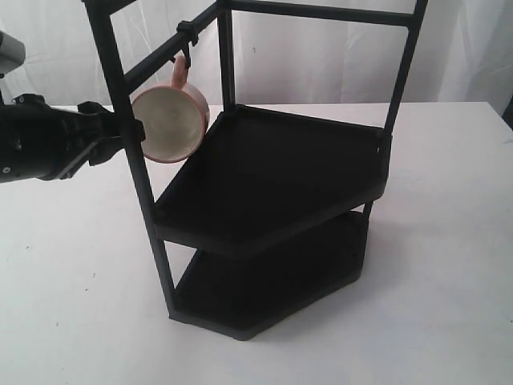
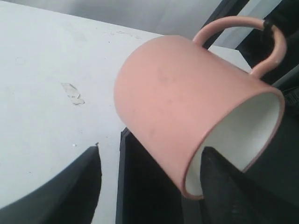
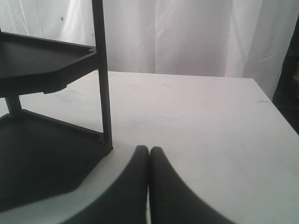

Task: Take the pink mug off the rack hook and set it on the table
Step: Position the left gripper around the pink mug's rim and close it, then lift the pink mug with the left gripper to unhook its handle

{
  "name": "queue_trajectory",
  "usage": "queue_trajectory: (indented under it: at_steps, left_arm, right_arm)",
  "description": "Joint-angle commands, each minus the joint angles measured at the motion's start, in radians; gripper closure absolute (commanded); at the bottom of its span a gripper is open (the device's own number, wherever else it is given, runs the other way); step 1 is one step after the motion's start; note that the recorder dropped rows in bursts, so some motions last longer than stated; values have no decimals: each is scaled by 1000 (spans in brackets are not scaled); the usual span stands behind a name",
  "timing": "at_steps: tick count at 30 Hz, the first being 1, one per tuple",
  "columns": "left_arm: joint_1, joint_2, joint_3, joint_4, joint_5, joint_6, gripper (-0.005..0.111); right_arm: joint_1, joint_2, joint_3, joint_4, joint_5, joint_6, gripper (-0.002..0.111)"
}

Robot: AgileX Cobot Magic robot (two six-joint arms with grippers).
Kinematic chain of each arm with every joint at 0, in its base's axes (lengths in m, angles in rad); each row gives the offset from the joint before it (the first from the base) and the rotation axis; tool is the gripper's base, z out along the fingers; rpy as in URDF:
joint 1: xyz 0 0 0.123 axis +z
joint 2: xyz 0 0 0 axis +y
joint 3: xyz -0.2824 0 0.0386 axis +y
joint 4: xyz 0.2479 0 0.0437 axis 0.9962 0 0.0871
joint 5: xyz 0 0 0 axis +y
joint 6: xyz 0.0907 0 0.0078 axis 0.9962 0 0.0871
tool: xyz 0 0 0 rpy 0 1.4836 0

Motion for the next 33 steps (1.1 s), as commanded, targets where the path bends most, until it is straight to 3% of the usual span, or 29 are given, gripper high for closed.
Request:
queue_trajectory:
  at_steps: [1,8,16,23,29,33]
  left_arm:
    - [1,-1,-31,-21,-57,-5,43]
    - [1,29,-89,-21,-75,-5,56]
    - [1,79,-117,-21,-73,0,56]
    - [1,92,-117,159,-58,0,56]
    - [1,92,-117,178,-151,0,56]
    - [1,92,-117,201,-142,0,56]
  right_arm:
    - [-5,-6,5,-6,-8,-4,108]
    - [-5,-6,5,-6,-8,-4,108]
    - [-5,-6,5,-6,-8,-4,108]
    - [-5,-6,5,-6,-8,-4,108]
    - [-5,-6,5,-6,-8,-4,108]
    - [-5,-6,5,-6,-8,-4,108]
